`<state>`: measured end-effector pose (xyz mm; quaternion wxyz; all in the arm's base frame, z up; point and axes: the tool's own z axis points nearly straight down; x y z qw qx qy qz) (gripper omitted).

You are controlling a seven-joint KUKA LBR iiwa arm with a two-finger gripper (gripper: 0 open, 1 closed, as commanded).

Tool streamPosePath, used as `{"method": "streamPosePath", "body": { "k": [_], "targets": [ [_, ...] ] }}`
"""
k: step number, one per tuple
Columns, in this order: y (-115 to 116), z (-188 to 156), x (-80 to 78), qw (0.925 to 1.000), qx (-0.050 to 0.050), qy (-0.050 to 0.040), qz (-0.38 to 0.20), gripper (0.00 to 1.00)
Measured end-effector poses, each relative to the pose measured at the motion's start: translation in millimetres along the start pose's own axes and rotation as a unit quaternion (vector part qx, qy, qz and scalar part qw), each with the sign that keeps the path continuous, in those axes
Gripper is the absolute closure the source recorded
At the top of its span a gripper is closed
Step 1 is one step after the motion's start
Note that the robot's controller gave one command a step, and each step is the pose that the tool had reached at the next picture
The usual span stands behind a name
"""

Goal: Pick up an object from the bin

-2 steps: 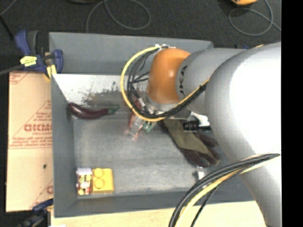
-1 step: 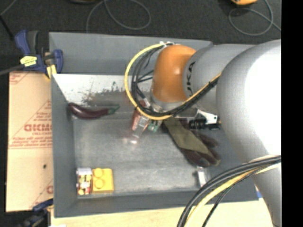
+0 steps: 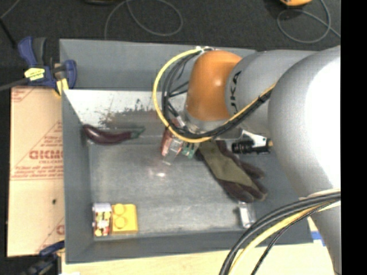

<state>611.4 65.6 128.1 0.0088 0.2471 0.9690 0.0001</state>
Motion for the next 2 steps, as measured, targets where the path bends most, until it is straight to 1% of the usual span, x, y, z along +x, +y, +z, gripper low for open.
{"method": "streamPosePath", "body": {
  "k": [1,2],
  "targets": [
    [3.5,-30.1,-13.7,0.9993,-0.004,-0.0069,-0.036,1.0],
    [2.3,-16.2,4.1,1.0,0.0,0.0002,-0.009,1.0]
  ]
}}
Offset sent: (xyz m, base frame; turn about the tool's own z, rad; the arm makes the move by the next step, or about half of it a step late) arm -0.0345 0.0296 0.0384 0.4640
